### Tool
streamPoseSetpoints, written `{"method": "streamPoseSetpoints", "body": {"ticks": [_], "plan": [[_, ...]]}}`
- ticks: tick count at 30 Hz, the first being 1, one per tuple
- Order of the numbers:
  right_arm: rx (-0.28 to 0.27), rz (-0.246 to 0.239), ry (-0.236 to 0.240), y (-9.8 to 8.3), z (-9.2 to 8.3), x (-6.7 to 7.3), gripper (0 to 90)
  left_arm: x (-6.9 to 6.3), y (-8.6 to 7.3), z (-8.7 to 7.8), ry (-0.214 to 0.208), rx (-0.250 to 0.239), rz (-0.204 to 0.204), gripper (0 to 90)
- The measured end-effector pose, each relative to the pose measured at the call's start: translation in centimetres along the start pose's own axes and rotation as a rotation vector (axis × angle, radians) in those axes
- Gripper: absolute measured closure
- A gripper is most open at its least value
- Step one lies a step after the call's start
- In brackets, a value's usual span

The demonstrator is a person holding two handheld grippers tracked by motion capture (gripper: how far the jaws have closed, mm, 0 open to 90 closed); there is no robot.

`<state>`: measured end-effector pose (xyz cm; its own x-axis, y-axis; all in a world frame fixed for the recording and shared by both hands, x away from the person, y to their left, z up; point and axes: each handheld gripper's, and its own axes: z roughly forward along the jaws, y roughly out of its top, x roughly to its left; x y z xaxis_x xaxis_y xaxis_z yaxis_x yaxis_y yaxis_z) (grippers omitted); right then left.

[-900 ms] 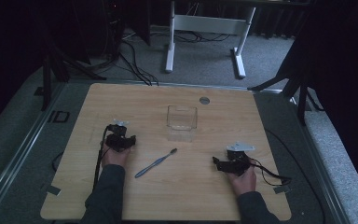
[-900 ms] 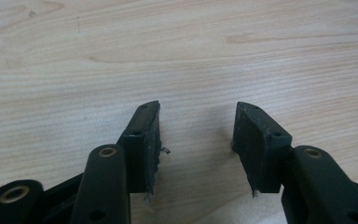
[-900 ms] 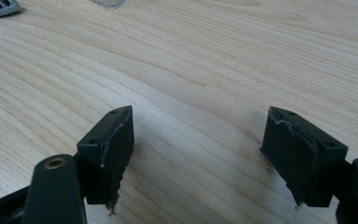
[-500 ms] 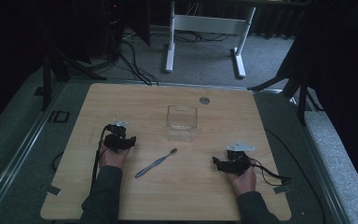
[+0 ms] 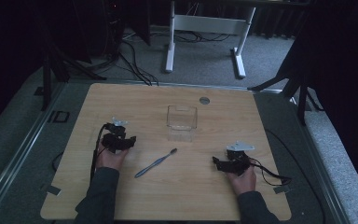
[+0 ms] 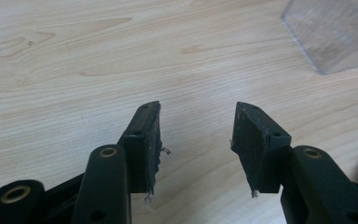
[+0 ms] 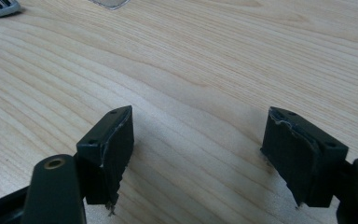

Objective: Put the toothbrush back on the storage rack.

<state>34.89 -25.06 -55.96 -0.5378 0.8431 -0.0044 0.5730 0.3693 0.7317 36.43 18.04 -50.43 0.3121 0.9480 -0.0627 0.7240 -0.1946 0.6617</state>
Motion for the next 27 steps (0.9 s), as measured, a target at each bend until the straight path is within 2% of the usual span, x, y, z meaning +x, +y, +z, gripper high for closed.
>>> {"method": "streamPoseSetpoints", "body": {"ticks": [14,26,27], "plan": [[0.000,0.000,0.001,0.0,0.0,0.0,24.5,-1.6,1.9,-2.6,-0.028,-0.010,0.031,51.3],[-0.001,-0.007,0.005,0.1,0.1,-0.1,24.6,-2.5,3.0,-3.5,-0.043,-0.010,0.051,51.2],[-0.001,-0.006,0.005,0.2,0.2,-0.1,24.7,-2.7,3.1,-3.4,-0.067,0.000,0.057,50.8]]}}
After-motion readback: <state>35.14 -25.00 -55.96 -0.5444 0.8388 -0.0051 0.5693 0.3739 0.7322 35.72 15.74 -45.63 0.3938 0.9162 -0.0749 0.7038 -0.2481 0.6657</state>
